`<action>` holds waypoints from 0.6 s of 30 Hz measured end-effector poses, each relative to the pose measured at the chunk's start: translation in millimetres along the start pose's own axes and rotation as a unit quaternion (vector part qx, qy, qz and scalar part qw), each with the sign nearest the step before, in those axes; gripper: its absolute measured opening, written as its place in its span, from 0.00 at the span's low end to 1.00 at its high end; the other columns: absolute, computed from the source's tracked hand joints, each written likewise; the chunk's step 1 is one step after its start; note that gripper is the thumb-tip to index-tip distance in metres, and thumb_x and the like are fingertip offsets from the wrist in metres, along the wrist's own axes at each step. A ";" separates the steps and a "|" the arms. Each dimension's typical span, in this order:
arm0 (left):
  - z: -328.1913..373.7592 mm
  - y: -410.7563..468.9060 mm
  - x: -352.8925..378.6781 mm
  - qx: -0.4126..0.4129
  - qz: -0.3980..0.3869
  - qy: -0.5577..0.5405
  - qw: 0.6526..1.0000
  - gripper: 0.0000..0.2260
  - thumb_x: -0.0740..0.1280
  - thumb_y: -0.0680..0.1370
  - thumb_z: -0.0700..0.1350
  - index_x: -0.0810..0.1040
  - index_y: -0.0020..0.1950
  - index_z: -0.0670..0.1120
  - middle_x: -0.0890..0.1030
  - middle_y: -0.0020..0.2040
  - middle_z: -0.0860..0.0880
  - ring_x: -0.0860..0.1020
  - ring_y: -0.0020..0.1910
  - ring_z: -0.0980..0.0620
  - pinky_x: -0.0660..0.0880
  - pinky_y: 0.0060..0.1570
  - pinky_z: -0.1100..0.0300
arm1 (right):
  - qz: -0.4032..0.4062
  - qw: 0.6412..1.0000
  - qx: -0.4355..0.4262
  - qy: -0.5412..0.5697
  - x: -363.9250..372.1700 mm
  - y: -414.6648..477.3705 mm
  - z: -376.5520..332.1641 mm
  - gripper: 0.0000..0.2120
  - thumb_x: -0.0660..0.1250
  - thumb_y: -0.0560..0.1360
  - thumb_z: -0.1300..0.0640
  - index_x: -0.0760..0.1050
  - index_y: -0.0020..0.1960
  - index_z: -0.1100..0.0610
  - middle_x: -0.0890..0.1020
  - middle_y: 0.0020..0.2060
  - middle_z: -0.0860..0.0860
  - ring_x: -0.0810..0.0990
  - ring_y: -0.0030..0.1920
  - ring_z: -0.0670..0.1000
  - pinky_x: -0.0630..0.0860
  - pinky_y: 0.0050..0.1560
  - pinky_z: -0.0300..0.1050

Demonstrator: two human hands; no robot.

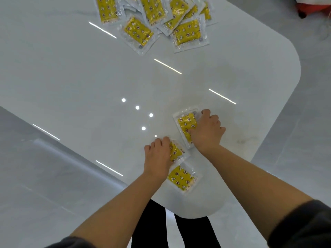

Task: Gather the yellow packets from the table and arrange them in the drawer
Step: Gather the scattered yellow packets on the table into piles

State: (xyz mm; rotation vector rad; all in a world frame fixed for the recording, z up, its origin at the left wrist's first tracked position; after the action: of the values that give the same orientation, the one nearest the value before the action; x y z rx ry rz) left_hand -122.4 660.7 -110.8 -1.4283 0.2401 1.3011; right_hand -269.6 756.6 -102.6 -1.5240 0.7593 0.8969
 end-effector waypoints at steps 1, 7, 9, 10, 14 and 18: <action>-3.2 0.3 -0.6 -0.013 -0.006 -0.048 0.999 0.25 0.71 0.73 0.45 0.64 0.66 0.48 0.73 0.58 0.49 0.73 0.56 0.48 0.65 0.56 0.57 | -0.009 1.000 0.012 0.003 2.6 1.4 2.0 0.26 0.71 0.72 0.54 0.63 0.65 0.56 0.75 0.56 0.56 0.75 0.56 0.58 0.66 0.55 0.52; -5.7 -0.3 -0.3 0.058 -0.094 -0.143 0.983 0.09 0.68 0.76 0.45 0.76 0.53 0.42 0.74 0.52 0.47 0.75 0.52 0.46 0.70 0.47 0.59 | -0.086 0.994 0.053 0.041 20.1 7.1 14.2 0.20 0.69 0.72 0.50 0.70 0.59 0.56 0.79 0.53 0.53 0.76 0.57 0.57 0.64 0.57 0.52; 1.9 -3.7 -1.8 0.142 -0.117 -0.091 0.979 0.12 0.69 0.75 0.49 0.78 0.53 0.42 0.73 0.55 0.48 0.73 0.55 0.48 0.69 0.51 0.58 | -0.127 0.988 0.040 0.073 25.2 7.7 15.7 0.12 0.69 0.70 0.48 0.74 0.50 0.54 0.80 0.48 0.52 0.78 0.54 0.57 0.65 0.55 0.50; 7.9 -6.7 -0.3 0.190 -0.127 -0.059 0.972 0.14 0.69 0.75 0.50 0.79 0.56 0.43 0.73 0.59 0.49 0.71 0.59 0.49 0.68 0.55 0.58 | -0.148 0.984 0.031 0.100 26.9 7.1 17.0 0.09 0.69 0.70 0.48 0.74 0.44 0.53 0.80 0.45 0.51 0.78 0.52 0.57 0.67 0.54 0.49; 33.3 -25.3 16.1 0.349 -0.167 0.068 0.920 0.13 0.68 0.74 0.52 0.79 0.56 0.48 0.68 0.68 0.52 0.65 0.67 0.52 0.65 0.61 0.55 | -0.171 0.968 -0.014 0.185 23.2 4.0 24.2 0.10 0.70 0.71 0.53 0.70 0.41 0.56 0.75 0.39 0.50 0.76 0.45 0.54 0.68 0.42 0.44; 47.0 -30.4 31.3 0.375 -0.152 0.122 0.906 0.11 0.64 0.76 0.47 0.77 0.57 0.46 0.73 0.61 0.49 0.70 0.61 0.49 0.67 0.56 0.55 | -0.219 0.955 -0.039 0.195 30.0 -3.7 34.6 0.12 0.72 0.71 0.54 0.70 0.45 0.57 0.76 0.42 0.52 0.75 0.44 0.53 0.70 0.43 0.46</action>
State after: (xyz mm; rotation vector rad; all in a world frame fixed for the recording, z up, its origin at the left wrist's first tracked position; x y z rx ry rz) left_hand -114.3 724.2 -106.7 -0.9008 0.5902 0.6478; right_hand -255.8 792.0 -128.6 -1.8739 0.6270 0.2995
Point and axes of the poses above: each hand's wrist, its own y-axis towards the middle knuckle, its own x-axis out of the palm, z = x × y, the point moved 9 cm from there along y, towards the middle knuckle
